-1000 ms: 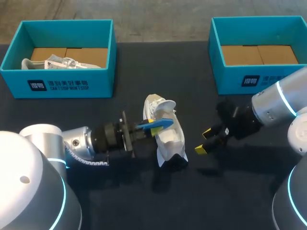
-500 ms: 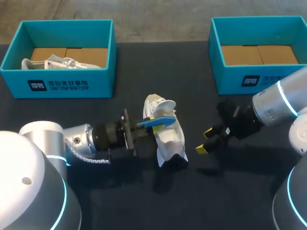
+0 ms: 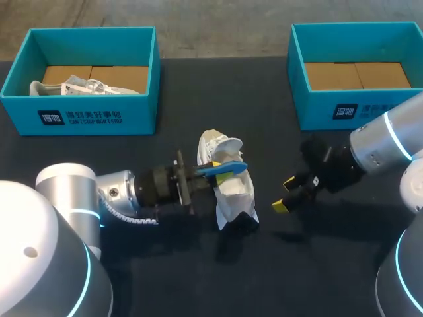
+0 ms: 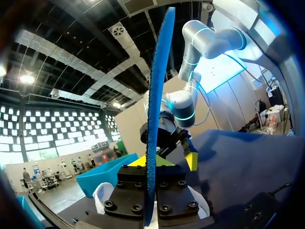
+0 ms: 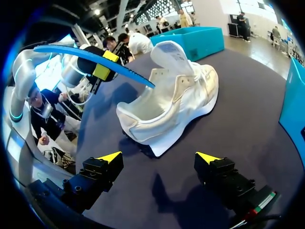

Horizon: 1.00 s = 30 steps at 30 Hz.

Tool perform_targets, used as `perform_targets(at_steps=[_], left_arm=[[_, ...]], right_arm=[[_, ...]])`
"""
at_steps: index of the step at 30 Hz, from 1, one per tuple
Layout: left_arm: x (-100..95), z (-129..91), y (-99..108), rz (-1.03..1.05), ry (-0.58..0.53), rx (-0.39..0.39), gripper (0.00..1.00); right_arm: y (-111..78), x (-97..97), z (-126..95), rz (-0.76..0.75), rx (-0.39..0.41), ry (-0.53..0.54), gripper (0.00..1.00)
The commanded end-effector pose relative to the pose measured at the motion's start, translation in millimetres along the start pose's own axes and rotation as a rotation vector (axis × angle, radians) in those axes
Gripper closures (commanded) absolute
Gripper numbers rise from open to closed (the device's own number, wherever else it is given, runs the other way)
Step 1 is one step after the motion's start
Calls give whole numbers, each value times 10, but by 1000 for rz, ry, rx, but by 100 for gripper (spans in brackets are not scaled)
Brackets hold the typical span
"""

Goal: Take the shoe out of the shoebox, open the shoe tongue, remove and reinsert the insole, then place the shoe into the shoebox

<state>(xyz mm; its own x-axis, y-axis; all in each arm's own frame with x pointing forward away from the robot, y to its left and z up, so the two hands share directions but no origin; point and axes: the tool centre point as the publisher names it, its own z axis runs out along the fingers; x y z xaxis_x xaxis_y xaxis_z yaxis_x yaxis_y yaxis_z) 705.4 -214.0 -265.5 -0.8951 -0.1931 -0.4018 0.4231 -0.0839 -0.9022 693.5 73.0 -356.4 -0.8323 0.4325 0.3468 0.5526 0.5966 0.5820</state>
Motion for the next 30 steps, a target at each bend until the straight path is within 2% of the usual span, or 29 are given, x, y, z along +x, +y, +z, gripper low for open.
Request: perform_targets(at_steps=[1, 15, 22, 30], left_arm=[[12, 71, 44, 3, -5, 2, 100], [4, 176, 149, 27, 1, -3, 100], [-4, 220, 207, 55, -4, 0, 100], [-3, 257, 260, 98, -8, -1, 100]], right_arm=[[0, 4, 7, 3, 8, -3, 0], [-47, -36, -9, -36, -10, -25, 0], [10, -79, 0, -95, -21, -14, 0], [105, -150, -1, -76, -31, -15, 0]])
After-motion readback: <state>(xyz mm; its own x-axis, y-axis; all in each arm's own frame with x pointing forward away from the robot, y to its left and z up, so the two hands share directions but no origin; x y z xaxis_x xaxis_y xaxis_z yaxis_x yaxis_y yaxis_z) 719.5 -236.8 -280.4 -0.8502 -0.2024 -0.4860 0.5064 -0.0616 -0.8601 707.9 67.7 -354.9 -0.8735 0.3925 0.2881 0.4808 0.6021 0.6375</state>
